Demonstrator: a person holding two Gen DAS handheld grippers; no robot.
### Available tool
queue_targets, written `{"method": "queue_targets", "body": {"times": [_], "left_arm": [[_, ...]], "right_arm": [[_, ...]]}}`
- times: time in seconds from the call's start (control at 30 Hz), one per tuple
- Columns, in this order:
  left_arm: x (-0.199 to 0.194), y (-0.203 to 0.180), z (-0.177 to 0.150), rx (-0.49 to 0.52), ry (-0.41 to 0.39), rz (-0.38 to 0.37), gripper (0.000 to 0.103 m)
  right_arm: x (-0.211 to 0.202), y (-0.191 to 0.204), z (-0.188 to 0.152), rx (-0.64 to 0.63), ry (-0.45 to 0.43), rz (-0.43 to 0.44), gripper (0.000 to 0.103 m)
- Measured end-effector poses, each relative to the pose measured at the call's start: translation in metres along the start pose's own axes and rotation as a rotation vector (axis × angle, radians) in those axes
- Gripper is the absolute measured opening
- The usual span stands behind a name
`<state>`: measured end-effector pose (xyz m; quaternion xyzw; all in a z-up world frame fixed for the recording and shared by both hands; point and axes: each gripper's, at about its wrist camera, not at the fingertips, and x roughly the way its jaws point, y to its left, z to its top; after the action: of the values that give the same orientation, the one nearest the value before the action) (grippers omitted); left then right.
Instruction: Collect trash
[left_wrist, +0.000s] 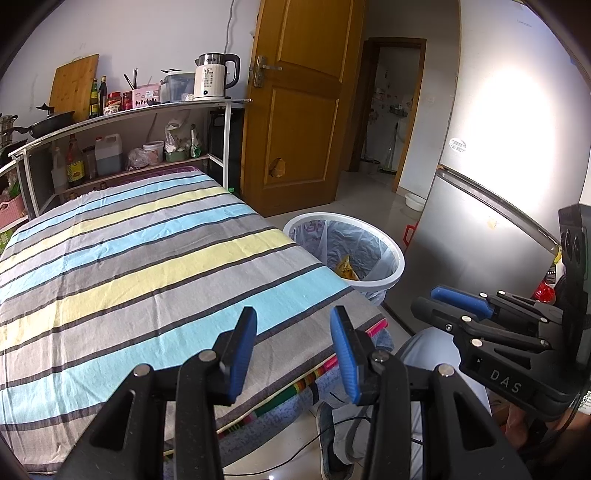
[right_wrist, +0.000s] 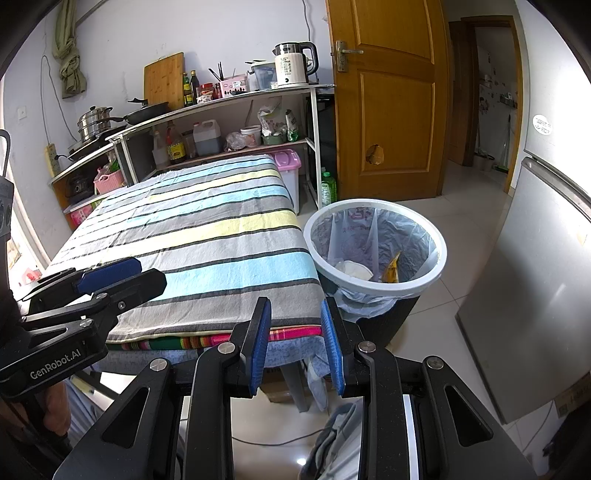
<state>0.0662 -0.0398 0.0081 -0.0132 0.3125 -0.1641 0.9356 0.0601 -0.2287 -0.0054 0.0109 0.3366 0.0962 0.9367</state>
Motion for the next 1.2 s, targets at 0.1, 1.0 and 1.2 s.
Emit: {"method": "queue_targets", "body": {"times": [0.1, 1.0, 1.2], "left_arm": [[-0.0012, -0.0004, -0.0001, 0.003, -0.003, -0.001, 0.043], [0.0042, 0.001, -0.0016, -0.004, 0.009, 0.001, 0.047], [0.0072, -0.0005, -0.0025, -0.002, 0.018, -0.018, 0.047]], "right_arm": [[0.0002, 0.0001, -0.0003, -0.001, 0.001, 0.0, 0.029], [0.0024, -0.0003, -0.0005, -0.006, 0.004, -0.001, 0.029], [0.0047, -0.0021, 0.0003, -0.009, 0.01, 0.0, 0.029]]}}
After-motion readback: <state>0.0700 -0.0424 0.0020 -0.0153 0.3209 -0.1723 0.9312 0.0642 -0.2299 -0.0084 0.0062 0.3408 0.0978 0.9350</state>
